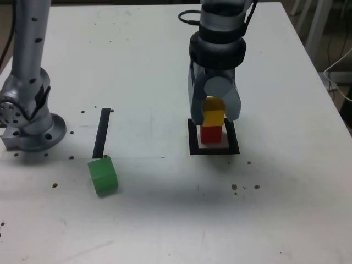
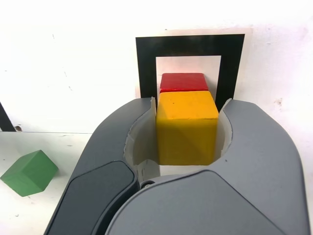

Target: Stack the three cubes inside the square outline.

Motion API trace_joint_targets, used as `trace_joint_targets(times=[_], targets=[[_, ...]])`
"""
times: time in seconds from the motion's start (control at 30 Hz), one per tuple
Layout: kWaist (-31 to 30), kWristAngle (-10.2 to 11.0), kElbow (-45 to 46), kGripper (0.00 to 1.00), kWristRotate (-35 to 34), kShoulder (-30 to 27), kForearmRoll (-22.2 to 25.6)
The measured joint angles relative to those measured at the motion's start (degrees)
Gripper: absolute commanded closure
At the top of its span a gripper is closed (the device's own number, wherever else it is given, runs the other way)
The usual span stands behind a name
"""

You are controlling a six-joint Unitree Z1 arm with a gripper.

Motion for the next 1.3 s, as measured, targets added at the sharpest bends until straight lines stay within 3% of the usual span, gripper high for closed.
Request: trace_joint_targets(times=[0.33, 0.5, 0.6, 0.9, 1.3], targets=[[-0.17, -0.17, 0.42, 0.45, 0.0, 0.0, -0.03], [-0.17, 0.11, 0.68, 0.15, 0.05, -0.03, -0.32], [-0.17, 0.18, 0.79, 0.02, 0.23, -0.1, -0.43], [-0.73, 0.18, 0.87, 0.0, 0.38, -0.84, 0.01], [-2.95, -0.06, 4.63, 0.01, 0.37, -9.38, 4.72]])
